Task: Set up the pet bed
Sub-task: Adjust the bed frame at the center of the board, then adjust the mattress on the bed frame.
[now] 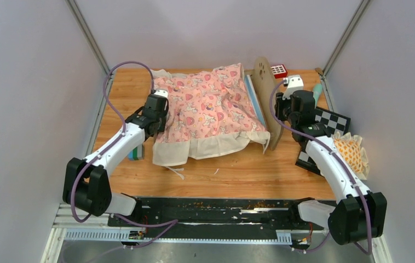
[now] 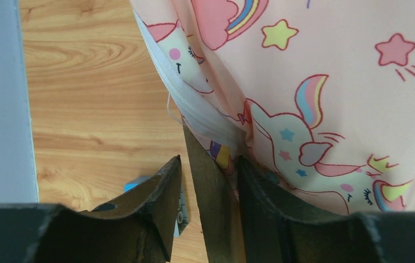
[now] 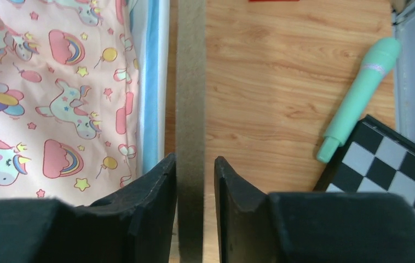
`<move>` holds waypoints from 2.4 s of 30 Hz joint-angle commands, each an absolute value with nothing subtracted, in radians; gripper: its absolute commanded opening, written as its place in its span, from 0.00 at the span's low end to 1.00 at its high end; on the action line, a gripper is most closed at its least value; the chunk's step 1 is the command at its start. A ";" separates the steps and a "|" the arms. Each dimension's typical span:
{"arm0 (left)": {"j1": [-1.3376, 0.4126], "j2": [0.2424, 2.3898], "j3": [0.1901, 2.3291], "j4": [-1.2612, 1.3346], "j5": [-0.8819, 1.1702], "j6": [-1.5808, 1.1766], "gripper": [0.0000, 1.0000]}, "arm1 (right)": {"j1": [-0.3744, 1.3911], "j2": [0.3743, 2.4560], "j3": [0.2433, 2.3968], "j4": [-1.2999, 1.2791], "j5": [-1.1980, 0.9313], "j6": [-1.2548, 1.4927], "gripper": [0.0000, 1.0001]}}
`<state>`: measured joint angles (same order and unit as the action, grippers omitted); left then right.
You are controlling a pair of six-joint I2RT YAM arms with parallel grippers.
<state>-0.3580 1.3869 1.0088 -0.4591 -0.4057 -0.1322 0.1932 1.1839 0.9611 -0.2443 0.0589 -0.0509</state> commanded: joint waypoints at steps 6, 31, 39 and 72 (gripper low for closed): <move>-0.353 1.282 1.151 -0.505 -0.395 -0.121 0.75 | 0.181 1.008 1.022 -0.241 0.066 -0.058 0.55; -1.216 1.529 1.156 0.039 -0.359 -0.244 0.85 | 0.181 0.546 1.075 -0.762 0.125 0.308 0.53; -1.262 1.777 1.208 0.230 -0.486 -0.397 0.84 | 0.181 0.458 1.149 -0.841 0.162 0.337 0.52; -1.255 2.072 1.407 0.301 -0.619 -0.425 0.50 | 0.181 0.371 1.178 -0.906 0.221 0.280 0.55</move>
<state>-1.2560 2.1105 1.3983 0.2993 -0.6113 -0.4294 0.1837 0.3786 1.1660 -0.9043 0.2089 0.2943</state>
